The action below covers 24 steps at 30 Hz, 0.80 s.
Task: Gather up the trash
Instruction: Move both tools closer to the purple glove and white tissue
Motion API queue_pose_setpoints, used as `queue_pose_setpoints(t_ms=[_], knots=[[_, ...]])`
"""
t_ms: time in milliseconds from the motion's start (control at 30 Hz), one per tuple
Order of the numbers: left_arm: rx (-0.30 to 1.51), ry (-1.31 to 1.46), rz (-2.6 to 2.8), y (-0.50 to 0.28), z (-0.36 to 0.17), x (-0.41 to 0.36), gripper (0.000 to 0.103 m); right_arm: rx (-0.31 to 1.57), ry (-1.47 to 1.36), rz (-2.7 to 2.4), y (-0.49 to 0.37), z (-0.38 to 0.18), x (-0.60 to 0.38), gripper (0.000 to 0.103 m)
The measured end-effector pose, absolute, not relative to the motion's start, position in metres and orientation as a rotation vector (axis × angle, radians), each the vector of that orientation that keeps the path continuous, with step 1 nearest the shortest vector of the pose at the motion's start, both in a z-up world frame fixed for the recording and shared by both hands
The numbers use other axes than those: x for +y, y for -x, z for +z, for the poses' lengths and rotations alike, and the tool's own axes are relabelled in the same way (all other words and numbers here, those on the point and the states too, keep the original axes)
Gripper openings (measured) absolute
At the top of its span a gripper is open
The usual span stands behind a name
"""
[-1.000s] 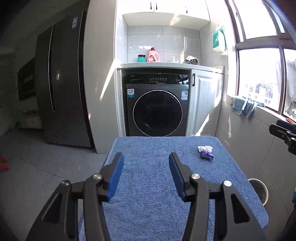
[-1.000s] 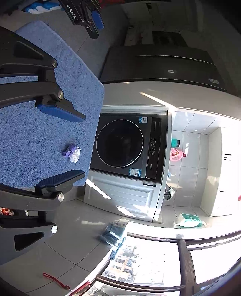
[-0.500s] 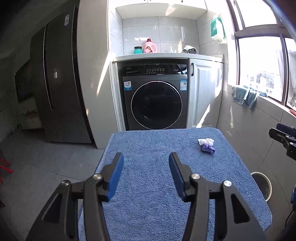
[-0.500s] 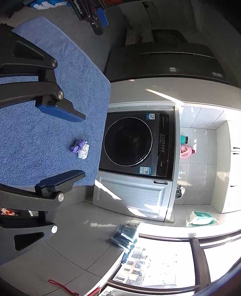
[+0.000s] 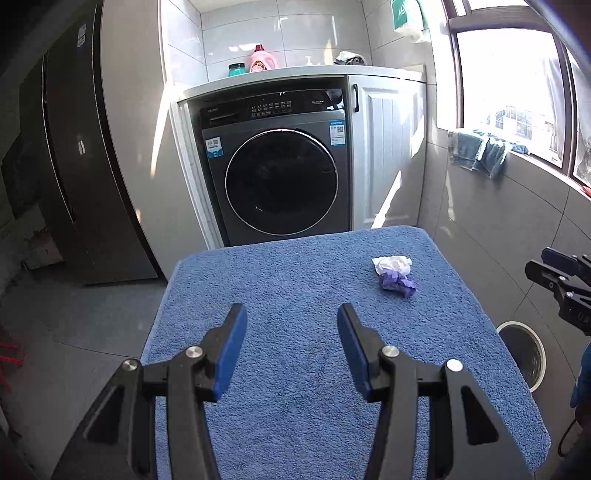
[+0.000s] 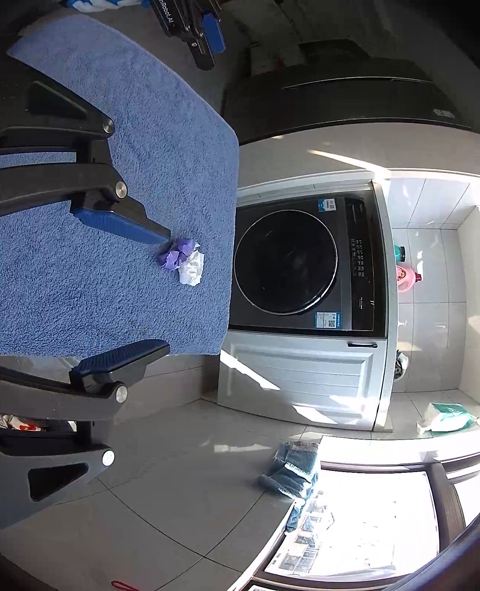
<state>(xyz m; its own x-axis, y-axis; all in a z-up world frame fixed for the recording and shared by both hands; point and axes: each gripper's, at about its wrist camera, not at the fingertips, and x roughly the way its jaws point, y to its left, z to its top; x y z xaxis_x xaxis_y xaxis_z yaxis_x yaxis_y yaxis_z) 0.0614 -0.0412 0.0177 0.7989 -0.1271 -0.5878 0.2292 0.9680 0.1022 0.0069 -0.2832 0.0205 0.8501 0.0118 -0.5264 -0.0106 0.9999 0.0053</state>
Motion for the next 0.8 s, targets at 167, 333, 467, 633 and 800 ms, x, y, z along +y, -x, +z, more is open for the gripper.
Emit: queue_pose_setpoints(t_ms=[167, 333, 467, 633, 800], knots=[[0.655, -0.192, -0.219, -0.084, 0.005, -0.063, 0.051, 0.584, -0.026, 0.000, -0.025, 0.005, -0.302, 0.051], [0.692, -0.193, -0.259, -0.104, -0.007, -0.083, 0.051, 0.612, -0.041, -0.003, -0.042, -0.010, -0.317, 0.051], [0.739, -0.161, -0.330, -0.123, -0.022, -0.096, 0.051, 0.628, -0.054, -0.003, -0.057, -0.020, -0.328, 0.051], [0.802, -0.131, -0.428, -0.148, -0.045, -0.121, 0.051, 0.642, -0.067, 0.000, -0.076, -0.032, -0.340, 0.051], [0.873, -0.081, -0.500, -0.178, -0.070, -0.146, 0.051, 0.649, -0.074, 0.017, -0.095, -0.040, -0.345, 0.051]])
